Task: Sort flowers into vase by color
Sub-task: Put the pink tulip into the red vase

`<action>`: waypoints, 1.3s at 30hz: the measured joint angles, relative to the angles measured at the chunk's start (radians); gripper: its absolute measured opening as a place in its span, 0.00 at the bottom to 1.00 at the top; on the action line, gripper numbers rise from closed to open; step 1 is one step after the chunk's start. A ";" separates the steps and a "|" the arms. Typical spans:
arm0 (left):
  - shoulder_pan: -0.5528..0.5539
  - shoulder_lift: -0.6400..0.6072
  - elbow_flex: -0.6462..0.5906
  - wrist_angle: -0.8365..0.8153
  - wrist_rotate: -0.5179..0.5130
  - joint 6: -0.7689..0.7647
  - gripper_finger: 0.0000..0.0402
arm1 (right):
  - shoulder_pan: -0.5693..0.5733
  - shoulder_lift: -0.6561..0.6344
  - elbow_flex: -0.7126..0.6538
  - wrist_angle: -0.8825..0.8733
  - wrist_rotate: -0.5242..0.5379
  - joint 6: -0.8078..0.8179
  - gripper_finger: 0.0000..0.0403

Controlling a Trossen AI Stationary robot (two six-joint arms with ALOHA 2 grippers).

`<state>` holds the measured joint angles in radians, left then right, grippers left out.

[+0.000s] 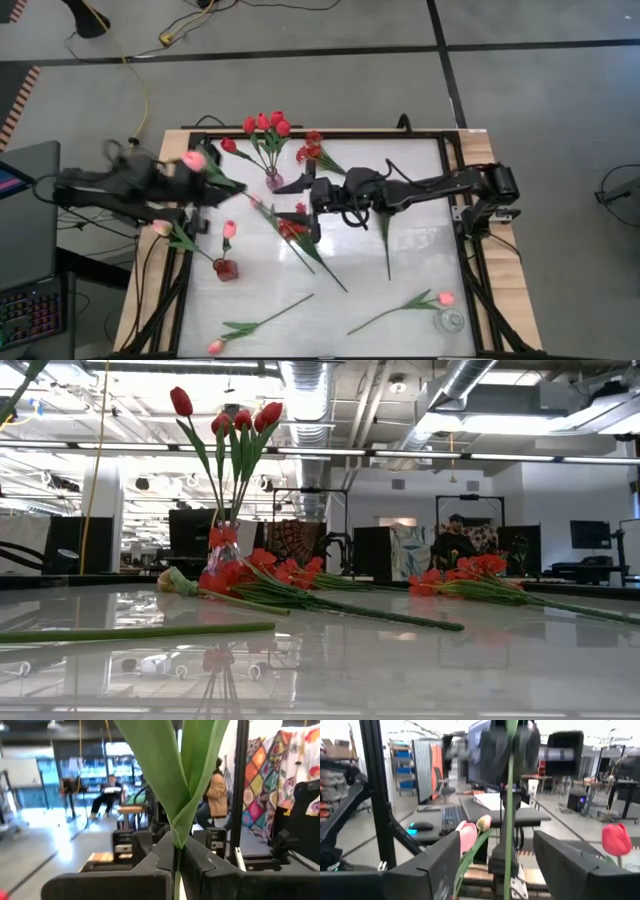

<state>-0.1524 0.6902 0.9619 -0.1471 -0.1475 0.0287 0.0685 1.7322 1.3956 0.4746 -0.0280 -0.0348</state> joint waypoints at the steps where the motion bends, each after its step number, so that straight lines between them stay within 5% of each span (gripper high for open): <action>1: -0.001 -0.001 0.058 -0.090 -0.002 -0.027 0.00 | 0.000 -0.010 0.000 -0.020 0.000 -0.001 0.71; 6: -0.004 0.010 0.275 -0.431 -0.003 -0.172 0.00 | -0.001 -0.070 0.000 -0.167 0.001 0.000 0.72; 12: -0.018 -0.025 0.334 -0.625 -0.015 -0.272 0.00 | -0.001 -0.088 0.000 -0.280 0.005 0.006 0.72; 27: -0.019 -0.161 0.120 -0.692 0.114 -0.440 0.00 | 0.015 -0.074 0.000 -0.370 0.011 0.011 0.72; 39: -0.019 -0.332 -0.122 -0.529 0.190 -0.430 0.00 | 0.014 -0.074 0.000 -0.371 0.011 0.011 0.72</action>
<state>-0.1711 0.3582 0.8398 -0.6763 0.0425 -0.4015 0.0826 1.6577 1.3956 0.1040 -0.0170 -0.0236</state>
